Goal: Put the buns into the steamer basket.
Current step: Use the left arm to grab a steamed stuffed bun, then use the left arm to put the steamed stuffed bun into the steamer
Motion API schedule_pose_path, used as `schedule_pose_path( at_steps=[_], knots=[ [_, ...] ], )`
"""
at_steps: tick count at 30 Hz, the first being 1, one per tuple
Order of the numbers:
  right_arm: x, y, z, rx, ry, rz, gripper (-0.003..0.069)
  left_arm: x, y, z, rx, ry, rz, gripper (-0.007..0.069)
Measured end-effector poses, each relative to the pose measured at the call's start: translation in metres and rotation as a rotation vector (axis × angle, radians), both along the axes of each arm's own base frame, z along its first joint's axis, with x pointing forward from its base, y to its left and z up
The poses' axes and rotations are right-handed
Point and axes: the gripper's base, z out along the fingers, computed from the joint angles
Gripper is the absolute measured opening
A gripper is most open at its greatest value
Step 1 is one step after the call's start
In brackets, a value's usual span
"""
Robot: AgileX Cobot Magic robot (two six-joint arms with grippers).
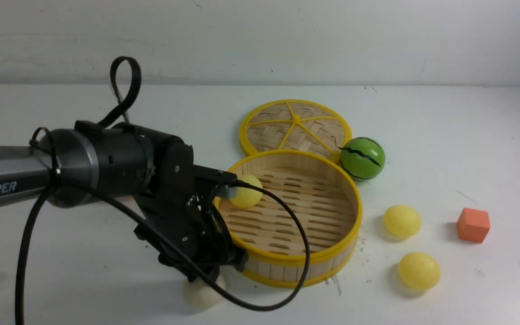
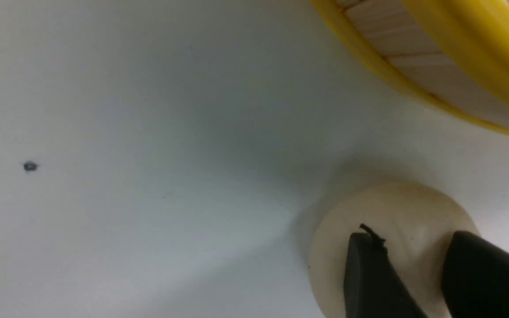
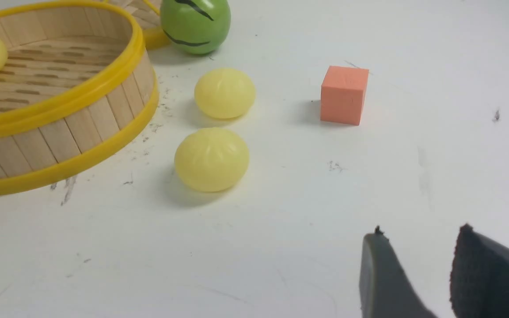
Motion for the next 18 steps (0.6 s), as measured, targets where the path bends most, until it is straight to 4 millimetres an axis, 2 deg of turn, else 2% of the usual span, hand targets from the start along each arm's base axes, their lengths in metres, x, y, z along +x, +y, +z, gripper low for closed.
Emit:
schedule_pose_path(
  at_steps=[3,5,6,7,8,9,11,13,16,18],
  knots=[
    [0.000,0.000,0.000,0.000,0.000,0.000,0.0239,-0.001,0.000,-0.001,0.005,0.012,0.000,0.0230],
    [0.000,0.000,0.000,0.000,0.000,0.000,0.0239,-0.002,0.001,-0.001,0.010,0.029,0.000,0.0181],
    [0.000,0.000,0.000,0.000,0.000,0.000,0.0239,-0.002,0.001,-0.001,0.010,0.029,0.000,0.0181],
    [0.000,0.000,0.000,0.000,0.000,0.000,0.0239,-0.004,0.002,0.000,0.016,0.044,0.000,0.0108],
    [0.000,0.000,0.000,0.000,0.000,0.000,0.0239,-0.004,0.002,0.000,0.016,0.045,0.001,0.0089],
    [0.000,0.000,0.000,0.000,0.000,0.000,0.0239,-0.007,0.003,0.005,0.020,0.056,0.003,0.0024],
    [0.000,0.000,0.000,0.000,0.000,0.000,0.0239,-0.009,0.004,0.009,0.026,0.065,0.004,-0.0003],
    [0.000,0.000,0.000,0.000,0.000,0.000,0.0239,-0.012,0.006,0.022,0.031,0.069,0.005,-0.0013],
    [0.000,0.000,0.000,0.000,0.000,0.000,0.0239,-0.011,0.002,0.065,-0.004,0.009,-0.016,-0.0013],
    [0.000,0.000,0.000,0.000,0.000,0.000,0.0239,-0.006,-0.009,0.090,-0.050,-0.062,-0.048,-0.0013]
  ],
)
